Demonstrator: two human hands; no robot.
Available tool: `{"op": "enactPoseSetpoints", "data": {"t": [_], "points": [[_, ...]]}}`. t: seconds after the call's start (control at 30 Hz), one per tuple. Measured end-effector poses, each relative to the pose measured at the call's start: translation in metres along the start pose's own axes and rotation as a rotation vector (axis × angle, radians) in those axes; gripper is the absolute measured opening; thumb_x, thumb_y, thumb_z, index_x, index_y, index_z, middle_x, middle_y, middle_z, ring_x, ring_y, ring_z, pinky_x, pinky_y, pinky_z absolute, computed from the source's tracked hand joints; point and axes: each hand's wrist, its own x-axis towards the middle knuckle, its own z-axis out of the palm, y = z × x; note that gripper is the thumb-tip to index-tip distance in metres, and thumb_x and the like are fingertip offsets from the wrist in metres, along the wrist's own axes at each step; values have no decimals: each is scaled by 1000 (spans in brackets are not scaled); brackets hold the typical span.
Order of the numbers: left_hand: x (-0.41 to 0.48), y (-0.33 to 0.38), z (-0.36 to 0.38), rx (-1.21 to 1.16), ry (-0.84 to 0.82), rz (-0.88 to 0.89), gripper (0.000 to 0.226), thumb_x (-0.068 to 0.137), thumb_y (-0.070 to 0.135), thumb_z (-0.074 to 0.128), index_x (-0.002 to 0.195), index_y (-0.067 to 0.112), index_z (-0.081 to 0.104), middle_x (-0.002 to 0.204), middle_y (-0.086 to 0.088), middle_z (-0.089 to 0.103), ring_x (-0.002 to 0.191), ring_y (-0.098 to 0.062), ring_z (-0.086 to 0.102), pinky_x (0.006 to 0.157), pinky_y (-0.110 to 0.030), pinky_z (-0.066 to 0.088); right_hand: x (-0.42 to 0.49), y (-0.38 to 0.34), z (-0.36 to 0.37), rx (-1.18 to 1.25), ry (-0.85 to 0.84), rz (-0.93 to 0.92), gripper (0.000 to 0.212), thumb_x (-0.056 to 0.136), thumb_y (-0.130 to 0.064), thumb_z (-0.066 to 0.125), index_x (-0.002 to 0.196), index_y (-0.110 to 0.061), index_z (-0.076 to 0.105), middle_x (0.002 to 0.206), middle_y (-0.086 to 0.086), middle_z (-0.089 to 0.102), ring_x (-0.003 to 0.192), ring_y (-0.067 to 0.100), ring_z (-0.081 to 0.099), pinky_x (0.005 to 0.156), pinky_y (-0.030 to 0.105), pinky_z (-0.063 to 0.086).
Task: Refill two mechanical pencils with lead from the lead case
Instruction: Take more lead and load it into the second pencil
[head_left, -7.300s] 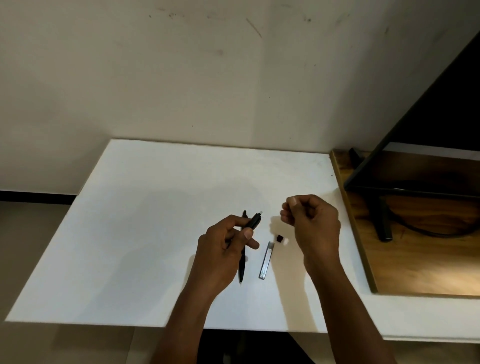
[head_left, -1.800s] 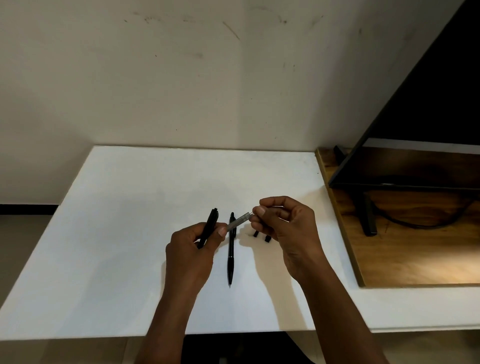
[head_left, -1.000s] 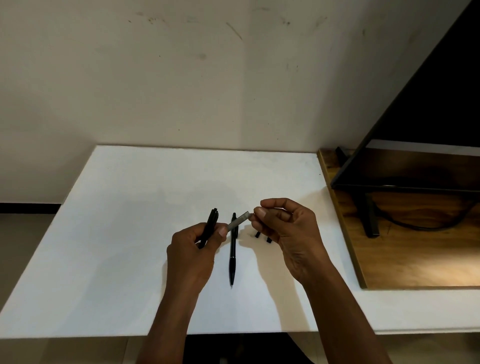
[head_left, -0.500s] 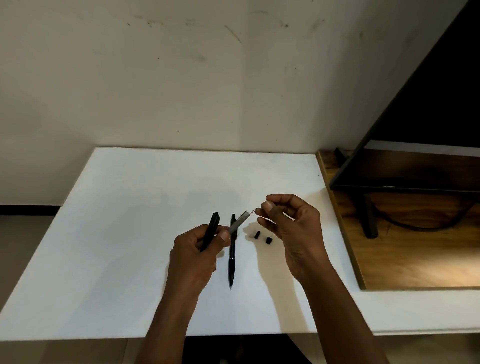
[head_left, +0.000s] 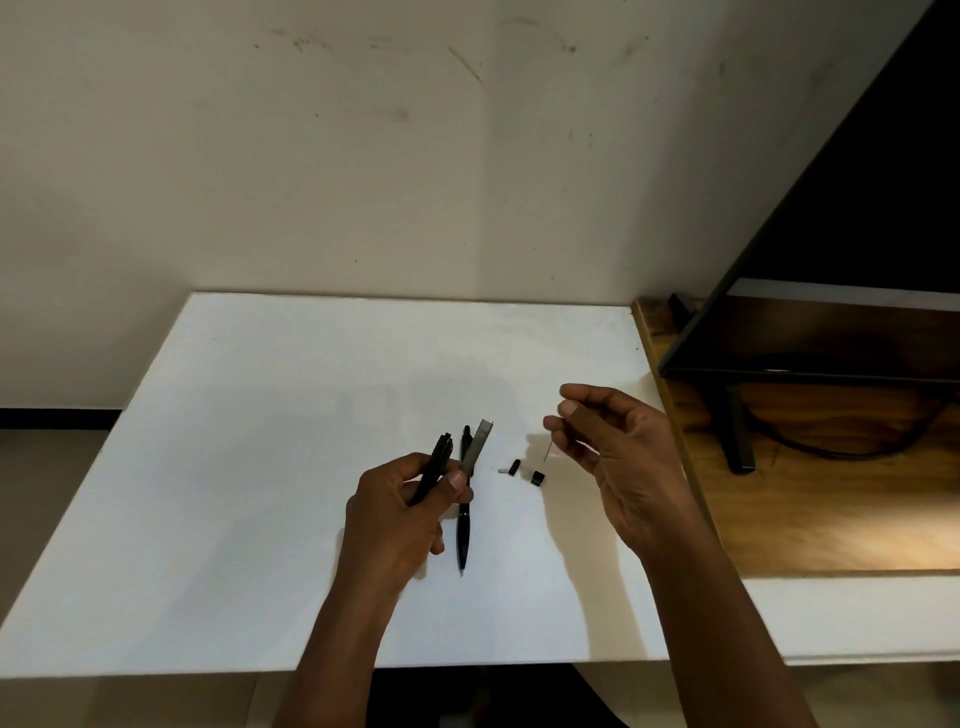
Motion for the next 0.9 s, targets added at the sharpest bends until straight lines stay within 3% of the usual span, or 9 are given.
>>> {"op": "enactPoseSetpoints", "data": {"t": [0.13, 0.27, 0.4, 0.47, 0.6, 0.8, 0.9], "points": [[-1, 1, 0, 31, -11, 8, 11, 86, 33, 71, 92, 24, 74, 76, 6, 79, 34, -11, 47, 43, -11, 41, -6, 3, 7, -272, -229, -3, 25, 92, 0, 66, 112, -12, 75, 81, 7, 70, 79, 24, 76, 77, 31, 61], [-1, 3, 1, 42, -25, 2, 11, 87, 34, 70, 93, 25, 73, 77, 6, 79, 35, -12, 49, 41, -10, 40, -9, 7, 14, -414, -338, 6, 31, 93, -1, 65, 121, -14, 72, 85, 8, 69, 79, 23, 77, 74, 24, 58], [-2, 4, 2, 65, -42, -3, 10, 87, 35, 70, 90, 26, 72, 77, 7, 79, 35, -13, 50, 41, -10, 39, -8, 6, 12, -419, -310, -1, 34, 93, -1, 66, 123, -15, 71, 83, 6, 70, 79, 22, 77, 72, 24, 58], [-2, 4, 3, 60, -46, -11, 9, 87, 35, 70, 87, 27, 72, 77, 7, 79, 35, -14, 50, 42, -11, 40, -5, 4, 5, -402, -203, -17, 34, 92, 0, 66, 122, -15, 71, 82, 7, 70, 78, 24, 77, 73, 28, 60], [-4, 3, 6, 117, -20, -3, 7, 83, 34, 73, 80, 27, 73, 75, 6, 77, 35, -12, 53, 50, -19, 44, 1, 2, -10, -374, -16, 9, 23, 92, 1, 66, 110, -10, 75, 82, 6, 69, 76, 22, 75, 73, 24, 58], [-7, 2, 21, 200, -25, 1, 10, 77, 32, 77, 68, 37, 76, 62, 11, 72, 46, -3, 58, 53, -23, 46, -4, -1, -9, -350, -259, 225, 19, 88, 3, 69, 106, 0, 76, 80, 13, 76, 72, 18, 73, 68, 22, 59], [-8, 0, 27, 280, -38, -6, 9, 77, 32, 77, 67, 32, 78, 65, 10, 74, 60, -5, 66, 56, -22, 48, -5, 0, -9, -378, -283, 273, 19, 87, 4, 70, 105, 3, 76, 82, 15, 76, 72, 18, 72, 71, 25, 60]]}}
